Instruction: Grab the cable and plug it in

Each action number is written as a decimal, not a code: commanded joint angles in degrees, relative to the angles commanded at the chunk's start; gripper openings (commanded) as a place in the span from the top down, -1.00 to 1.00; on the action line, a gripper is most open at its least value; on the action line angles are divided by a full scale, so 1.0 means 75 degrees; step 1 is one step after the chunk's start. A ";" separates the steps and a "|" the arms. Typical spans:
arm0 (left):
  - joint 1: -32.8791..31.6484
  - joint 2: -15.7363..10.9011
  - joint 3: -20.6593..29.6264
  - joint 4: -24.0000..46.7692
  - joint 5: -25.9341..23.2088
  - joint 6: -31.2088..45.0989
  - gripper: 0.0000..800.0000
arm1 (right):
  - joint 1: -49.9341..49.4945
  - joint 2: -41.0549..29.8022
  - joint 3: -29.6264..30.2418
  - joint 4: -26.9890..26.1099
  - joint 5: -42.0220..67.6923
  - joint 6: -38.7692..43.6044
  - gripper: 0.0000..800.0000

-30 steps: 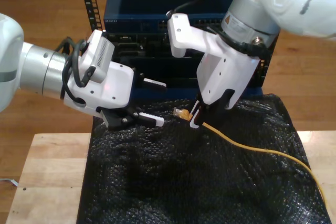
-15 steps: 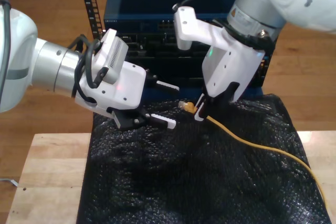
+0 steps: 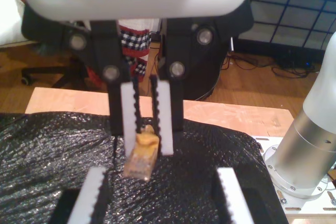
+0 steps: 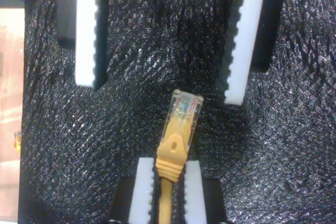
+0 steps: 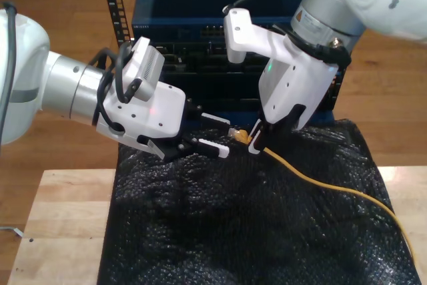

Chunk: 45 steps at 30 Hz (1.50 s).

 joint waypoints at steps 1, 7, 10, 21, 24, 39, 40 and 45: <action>0.0000 0.0000 0.0000 0.0000 0.0000 0.0000 -0.11 | 0.0000 0.0000 0.0000 0.0012 0.0000 0.0000 0.98; 0.0000 0.0000 0.0000 0.0000 -0.0012 0.0023 0.02 | 0.0059 0.0000 0.0012 0.0012 0.0012 0.0000 0.98; 0.0012 0.0000 0.0000 0.0000 -0.0035 0.0035 0.16 | 0.0070 0.0000 0.0012 0.0012 0.0012 0.0000 0.98; 0.0012 0.0012 0.0012 -0.0012 -0.0082 0.0047 0.41 | 0.0129 0.0000 0.0012 0.0023 0.0012 0.0000 0.98; 0.0012 0.0012 0.0012 -0.0012 -0.0117 0.0070 0.41 | 0.0176 0.0000 0.0012 0.0023 0.0012 0.0000 0.98; 0.0012 0.0012 0.0023 0.0000 -0.0117 0.0152 0.82 | 0.0199 0.0000 0.0012 0.0070 0.0012 0.0000 0.98; 0.0012 0.0000 0.0035 -0.0012 -0.0117 0.0152 0.95 | 0.0199 0.0000 0.0012 0.0070 0.0012 0.0000 0.97; 0.0012 -0.0012 0.0117 0.0000 -0.0117 0.0164 0.99 | 0.0199 0.0000 0.0012 0.0082 0.0012 0.0000 0.84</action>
